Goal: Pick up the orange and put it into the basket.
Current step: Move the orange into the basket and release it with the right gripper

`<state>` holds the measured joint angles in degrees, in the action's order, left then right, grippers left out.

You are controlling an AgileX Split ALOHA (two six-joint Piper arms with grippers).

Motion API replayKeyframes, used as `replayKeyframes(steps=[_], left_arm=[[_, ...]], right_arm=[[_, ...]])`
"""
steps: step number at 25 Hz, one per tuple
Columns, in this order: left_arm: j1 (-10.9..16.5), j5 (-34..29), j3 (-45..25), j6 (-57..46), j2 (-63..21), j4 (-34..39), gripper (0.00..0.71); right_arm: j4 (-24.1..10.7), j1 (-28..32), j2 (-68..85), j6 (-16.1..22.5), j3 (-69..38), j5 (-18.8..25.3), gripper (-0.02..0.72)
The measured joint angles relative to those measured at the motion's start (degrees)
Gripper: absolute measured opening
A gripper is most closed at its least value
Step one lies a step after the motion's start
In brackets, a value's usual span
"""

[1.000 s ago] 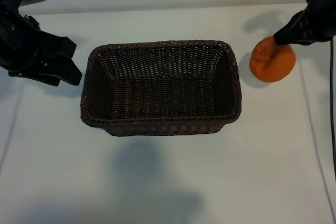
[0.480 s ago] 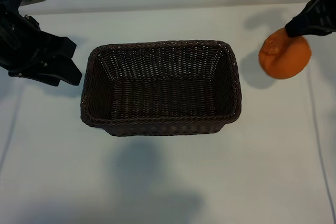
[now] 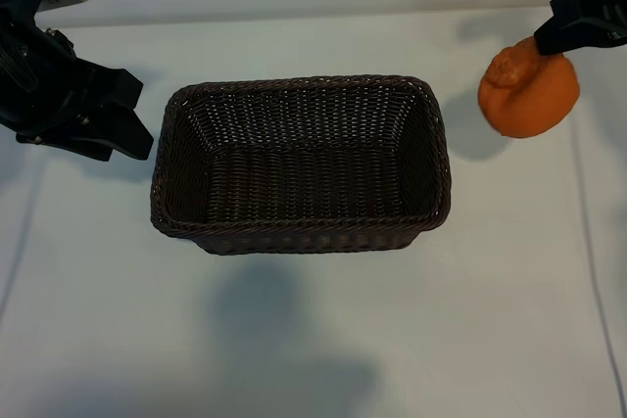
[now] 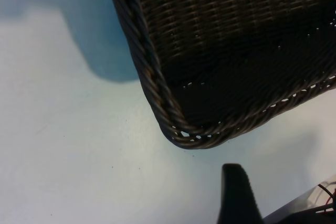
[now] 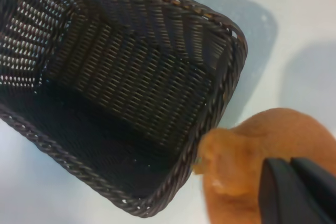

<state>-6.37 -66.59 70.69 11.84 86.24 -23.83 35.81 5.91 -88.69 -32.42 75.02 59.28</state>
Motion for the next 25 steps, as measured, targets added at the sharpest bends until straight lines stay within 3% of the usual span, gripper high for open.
replayKeyframes(steps=[9,18,25], left_arm=[[0.0,0.0,0.0,-0.2,0.0,-0.1,0.465],[0.0,0.0,0.0,-0.2,0.0,-1.5,0.465],[0.0,0.0,0.0,-0.1,0.0,-1.5,0.465]], right_arm=[[-0.1,-11.0,0.0,1.6,0.3,-5.2,0.034],[0.3,-25.2,-0.1,2.2,0.3,-16.8,0.034],[1.0,-28.3,-1.6,2.3,0.3,-19.1,0.034]])
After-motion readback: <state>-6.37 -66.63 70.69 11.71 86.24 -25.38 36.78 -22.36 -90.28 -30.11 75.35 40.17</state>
